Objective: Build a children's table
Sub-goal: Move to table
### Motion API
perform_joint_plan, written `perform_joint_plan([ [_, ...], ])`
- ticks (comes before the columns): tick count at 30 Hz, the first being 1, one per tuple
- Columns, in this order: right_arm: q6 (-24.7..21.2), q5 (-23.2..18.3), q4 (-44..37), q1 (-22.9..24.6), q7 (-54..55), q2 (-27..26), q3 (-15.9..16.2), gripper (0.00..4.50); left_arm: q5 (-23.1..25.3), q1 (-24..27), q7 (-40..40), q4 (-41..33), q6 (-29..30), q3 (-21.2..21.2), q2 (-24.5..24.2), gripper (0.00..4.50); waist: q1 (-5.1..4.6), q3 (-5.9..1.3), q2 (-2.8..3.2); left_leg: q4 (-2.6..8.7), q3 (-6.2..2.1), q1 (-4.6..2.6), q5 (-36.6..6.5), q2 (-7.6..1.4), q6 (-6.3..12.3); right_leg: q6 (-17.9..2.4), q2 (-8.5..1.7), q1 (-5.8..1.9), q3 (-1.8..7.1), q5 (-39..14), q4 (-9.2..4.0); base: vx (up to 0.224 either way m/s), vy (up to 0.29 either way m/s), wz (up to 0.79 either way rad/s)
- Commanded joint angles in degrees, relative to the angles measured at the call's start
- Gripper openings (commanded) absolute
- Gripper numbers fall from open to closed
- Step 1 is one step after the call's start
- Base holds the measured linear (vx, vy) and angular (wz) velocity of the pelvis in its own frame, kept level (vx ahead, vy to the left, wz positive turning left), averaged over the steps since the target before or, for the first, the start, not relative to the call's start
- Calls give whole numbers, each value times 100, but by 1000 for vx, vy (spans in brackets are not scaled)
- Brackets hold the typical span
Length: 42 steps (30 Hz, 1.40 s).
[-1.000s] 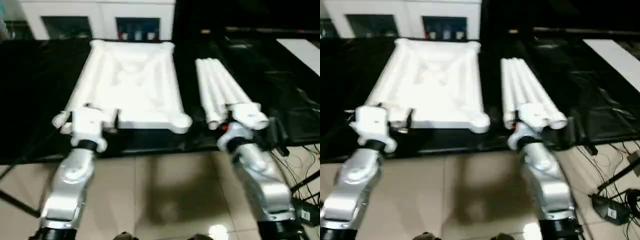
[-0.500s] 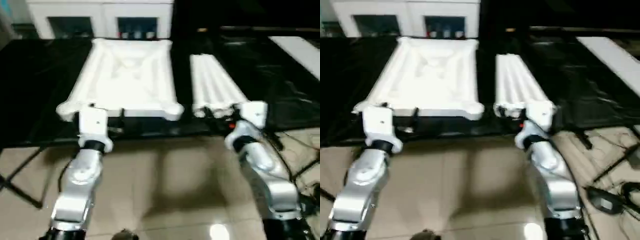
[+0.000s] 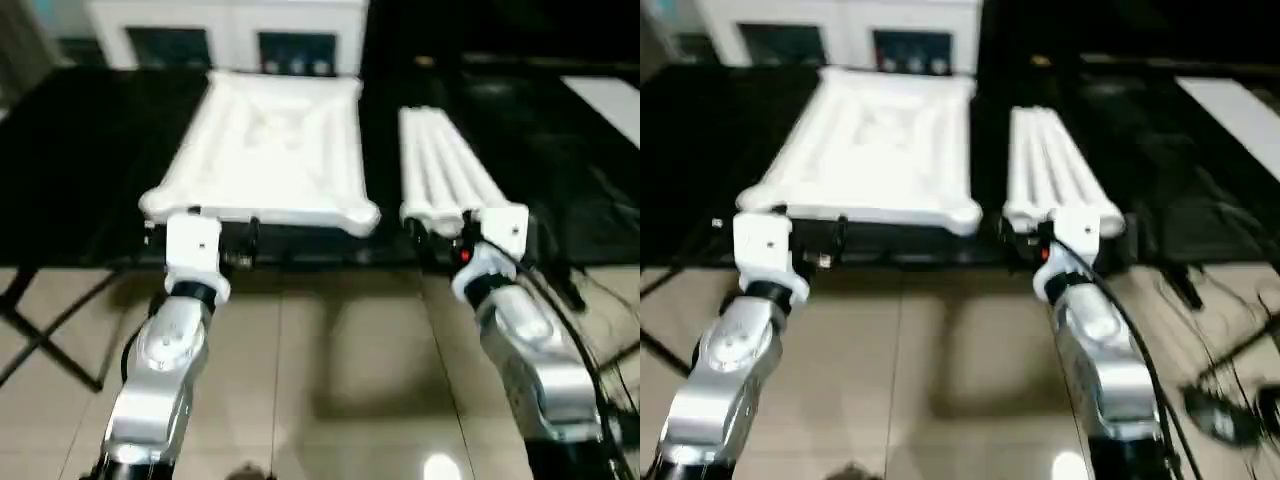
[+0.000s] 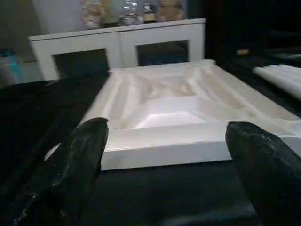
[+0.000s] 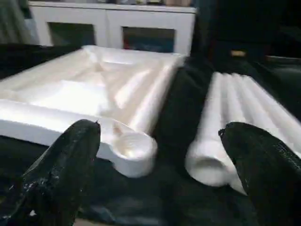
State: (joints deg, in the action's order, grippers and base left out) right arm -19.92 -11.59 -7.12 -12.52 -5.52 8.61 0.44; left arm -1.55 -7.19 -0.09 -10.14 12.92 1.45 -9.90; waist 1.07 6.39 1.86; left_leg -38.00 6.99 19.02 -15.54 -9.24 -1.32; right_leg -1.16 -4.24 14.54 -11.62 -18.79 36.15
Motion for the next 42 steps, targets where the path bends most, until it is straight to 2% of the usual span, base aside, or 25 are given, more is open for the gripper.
perform_joint_plan([
  [1, -70, -17, -130, -38, -24, 55, -54, 450, -23, -31, -14, -63, 92, -33, 9, 446, -103, -290, 182, 1317, -570, -592, -5646, -910, -618, -227, 0, 433, 497, -378, 439, 167, 40, 19],
  [3, -73, -23, -128, -32, -25, 62, -22, 450, -22, -28, -28, -47, 89, -39, 12, 446, -151, -313, 74, 1280, -590, -658, -5160, -814, -251, -63, -67, 592, 691, -79, 433, 148, 29, 14],
  [5, -75, -19, -128, -32, -25, 65, -12, 450, -23, -30, -31, -44, 92, -42, 18, 446, -146, -410, -171, 1031, -207, -589, -3787, -252, 398, 27, -333, 435, 983, -17, -303, 129, -24, 3],
  [6, -76, -20, -123, -34, -30, 65, -10, 450, -28, -34, -39, -39, 92, -43, 26, 446, -38, -354, -233, 801, 15, -353, -3228, -47, 511, -117, -556, 250, 1231, -780, -582, 147, -75, 11],
  [7, -82, -24, -115, -41, -37, 66, -11, 450, -44, -43, -55, -29, 90, -40, 38, 446, 189, -521, -503, -134, 60, 246, -1305, 325, 913, -470, -967, -500, 1872, -1952, -952, 230, -57, 13],
  [8, -83, -28, -110, -46, -42, 66, -15, 450, -46, -49, -59, -24, 91, -38, 43, 446, 290, -600, -393, -351, -56, 495, -637, 254, 1016, -648, -1178, -691, 1987, -1828, -925, 230, -57, 13],
  [10, -90, -10, -105, -53, -59, 57, -30, 450, -41, -53, -76, -18, 97, -43, 63, 446, 337, -596, -298, -295, -156, 817, 565, 238, 873, -1045, -700, -728, 1648, -193, -812, 230, -10, 6],
  [12, -99, 16, -100, -59, -77, 36, -51, 450, -47, -50, -88, -15, 101, -47, 80, 446, 313, -643, -35, 397, -109, 590, 1506, 114, 1037, -871, -79, -586, 1110, 192, -717, 212, 8, 10],
  [13, -106, 21, -103, -53, -81, 32, -59, 450, -53, -35, -94, -6, 94, -43, 90, 446, 126, -561, 216, 731, -462, -10, 894, -161, 1367, -357, 346, -79, 682, -383, -424, 266, 45, -1],
  [15, -112, 28, -114, -50, -93, 35, -56, 450, -52, -26, -108, 6, 94, -52, 108, 446, -131, -846, 201, 505, -1213, -837, 1574, -827, 3135, 496, 116, 1035, 798, -683, 767, 277, 43, -5],
  [16, -117, 28, -113, -55, -95, 34, -56, 450, -52, -29, -111, 11, 97, -56, 112, 446, -134, -856, 163, 470, -1201, -845, 2136, -806, 3196, 716, 72, 1151, 825, -524, 824, 228, 24, -11],
  [20, -130, 24, -128, -60, -122, 45, -36, 450, -44, -34, -107, 18, 101, -66, 119, 446, -63, -565, -267, 758, -399, -303, 631, -266, 2389, 293, -131, 1048, 1164, 1203, 191, 183, -8, -13],
  [21, -138, 18, -138, -64, -144, 57, -17, 450, -38, -36, -109, 17, 105, -76, 126, 446, 42, -448, -563, 426, 36, 92, -978, 435, 1657, 261, -385, 478, 1674, -193, -596, 156, -85, 7],
  [22, -138, 18, -138, -64, -144, 57, -17, 450, -38, -36, -109, 17, 105, -76, 126, 446, 175, -616, -580, -337, -114, 247, -709, 557, 1158, 113, -836, -12, 2087, -2164, -755, 167, -72, 5],
  [24, -139, 4, -144, -70, -191, 77, 12, 450, -31, -37, -113, 14, 110, -89, 130, 446, 169, -539, -492, -484, -265, 498, -120, 473, 596, -563, -785, -219, 2069, -2195, -711, 171, -53, 2],
  [27, -157, -49, -190, -83, -416, 150, 93, 450, -45, -18, -106, -24, 124, -103, 100, 446, 234, -437, -264, -88, -319, 522, 488, 161, 367, -1594, -560, -163, 1685, -1749, -872, 168, 8, 3],
  [28, -168, -86, -234, -82, -518, 190, 108, 450, -61, 0, -137, -54, 136, -105, 79, 446, 221, -449, -58, 425, -247, 304, 520, -5, 423, -1366, -218, -63, 1315, -1740, -824, 161, 113, 5],
  [29, -175, -111, -263, -81, -583, 216, 116, 450, -71, 12, -160, -74, 144, -106, 65, 446, -31, -416, 162, 896, -687, -134, -842, -413, 487, -815, 257, 338, 893, -1331, -265, 161, 113, 5],
  [30, -159, -181, -324, -71, -749, 280, 125, 450, -165, 45, -304, -116, 145, -100, 53, 446, -152, -622, 161, 911, -1068, -613, -1495, -716, 803, -356, 228, 759, 862, -645, 395, 173, 139, 1],
  [31, -157, -238, -370, -70, -880, 343, 126, 450, -207, 64, -431, -140, 157, -63, 20, 446, -117, -639, 215, 787, -1113, -666, -960, -697, 1101, -105, 183, 909, 872, -330, 520, 181, 113, 6],
  [33, -173, -425, -453, -75, -1158, 448, 98, 450, -332, 99, -760, -173, 158, 41, -48, 446, -65, -702, 148, 444, -955, -575, 2680, -521, 1813, 559, 78, 1151, 915, 572, 556, 176, 94, 6],
  [34, -208, -469, -466, -79, -1213, 474, 94, 450, -351, 101, -822, -167, 150, 61, -69, 446, 49, -767, 37, 174, -775, -500, 5636, -408, 1819, 795, -52, 1210, 1095, 1661, 278, 65, 47, -3],
  [35, -334, -628, -515, -92, -1413, 569, 77, 450, -418, 105, -1043, -144, 121, 130, -142, 446, 49, -772, -173, -36, -610, -349, 6316, -48, 1406, 558, -284, 1144, 1336, 2915, -158, 65, 47, -3],
  [37, -433, -808, -577, -133, -1913, 871, 107, 450, -586, 33, -1587, -38, -42, 277, -358, 446, 177, -706, -376, 70, -316, 293, 3038, 365, 967, -93, -569, 597, 1547, 4189, -222, -27, 10, -1],
  [42, -401, -935, -603, -163, -2443, 1196, 87, 450, -880, -126, -2301, 31, -101, 397, -622, 446, 106, -605, -156, 487, -266, 205, 591, -78, 846, -1681, -369, 587, 1257, 1853, -280, 0, -5, 4],
])
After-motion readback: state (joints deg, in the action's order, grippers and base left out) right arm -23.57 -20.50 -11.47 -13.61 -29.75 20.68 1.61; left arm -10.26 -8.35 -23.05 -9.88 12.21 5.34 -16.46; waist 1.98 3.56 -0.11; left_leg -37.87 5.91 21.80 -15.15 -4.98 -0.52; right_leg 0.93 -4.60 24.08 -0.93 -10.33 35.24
